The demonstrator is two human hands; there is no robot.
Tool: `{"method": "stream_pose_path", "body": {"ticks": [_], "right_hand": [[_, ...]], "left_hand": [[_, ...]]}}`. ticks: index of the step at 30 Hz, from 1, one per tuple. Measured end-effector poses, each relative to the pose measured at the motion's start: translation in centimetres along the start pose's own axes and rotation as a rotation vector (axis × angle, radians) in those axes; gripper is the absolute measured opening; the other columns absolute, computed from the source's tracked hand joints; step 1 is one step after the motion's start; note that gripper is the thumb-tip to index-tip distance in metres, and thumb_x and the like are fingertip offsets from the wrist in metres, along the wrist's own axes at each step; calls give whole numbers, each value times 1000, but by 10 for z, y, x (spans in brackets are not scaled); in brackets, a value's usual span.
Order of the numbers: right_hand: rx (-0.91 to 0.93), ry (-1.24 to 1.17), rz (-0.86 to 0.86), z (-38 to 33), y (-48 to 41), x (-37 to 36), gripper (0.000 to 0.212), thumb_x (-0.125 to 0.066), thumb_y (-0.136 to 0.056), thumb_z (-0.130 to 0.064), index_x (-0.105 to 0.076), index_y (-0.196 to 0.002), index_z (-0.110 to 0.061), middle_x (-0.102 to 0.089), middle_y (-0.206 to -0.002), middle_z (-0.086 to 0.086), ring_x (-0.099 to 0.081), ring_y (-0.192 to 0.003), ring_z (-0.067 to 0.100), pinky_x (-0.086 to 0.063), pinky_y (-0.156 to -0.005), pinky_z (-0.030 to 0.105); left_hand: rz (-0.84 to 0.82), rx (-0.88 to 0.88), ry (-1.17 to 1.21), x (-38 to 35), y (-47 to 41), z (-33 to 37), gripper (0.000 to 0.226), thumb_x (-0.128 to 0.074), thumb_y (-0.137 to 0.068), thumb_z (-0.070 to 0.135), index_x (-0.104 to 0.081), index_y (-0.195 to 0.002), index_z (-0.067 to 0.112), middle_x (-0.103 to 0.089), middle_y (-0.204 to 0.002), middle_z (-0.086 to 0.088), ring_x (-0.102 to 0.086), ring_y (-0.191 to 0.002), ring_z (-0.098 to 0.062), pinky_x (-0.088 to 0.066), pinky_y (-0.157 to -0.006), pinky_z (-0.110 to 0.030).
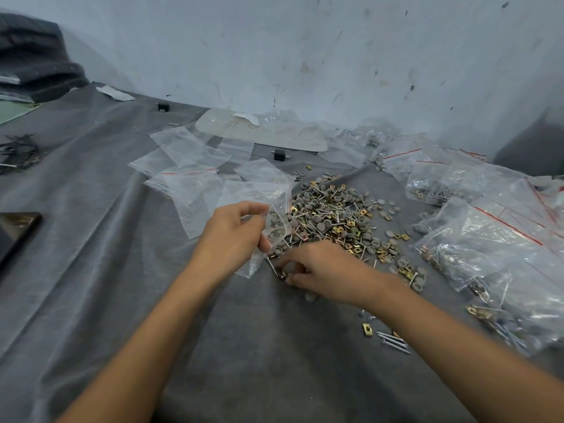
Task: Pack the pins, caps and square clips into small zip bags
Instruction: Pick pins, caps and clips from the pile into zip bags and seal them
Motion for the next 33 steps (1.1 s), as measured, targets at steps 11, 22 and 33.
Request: {"method": "stream_pose_path", "body": {"ticks": [11, 22, 33], "right_hand": [[-101, -1, 114, 18, 13, 27, 12, -70, -93, -27, -67, -101, -19, -69, -90, -8, -64, -84, 10, -50, -74, 27], [-16, 27, 234, -38, -14, 90, 13, -68, -94, -27, -75, -105, -23, -71, -86, -12, -65, -83, 5, -51, -75, 25], [-225, 253, -46, 58, 0, 45, 24, -69, -93, -23, -72, -117, -21, -73, -111, -3, -65, -101, 16, -43, -78, 24]], "left_hand": [[-21, 4, 0, 0, 2, 1, 26, -55, -96, 15, -65, -107, 36, -72, -60, -3, -43, -47, -13, -37, -46, -24], [11, -23, -1, 1, 4, 5, 25, -54, -95, 13, -67, -106, 32, -71, -58, -3, -47, -41, -4, -40, -43, -16], [8, -10, 15, -2, 3, 3, 26, -53, -97, 13, -67, -111, 30, -69, -56, 0, -49, -39, 2, -37, -42, -9]]}}
Point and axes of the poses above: each hand's wrist, its own y-axis away from the middle knuckle, its own x-axis out of the back of the hand, z = x × y, the point moved 6 cm from there along -y, towards the middle knuckle
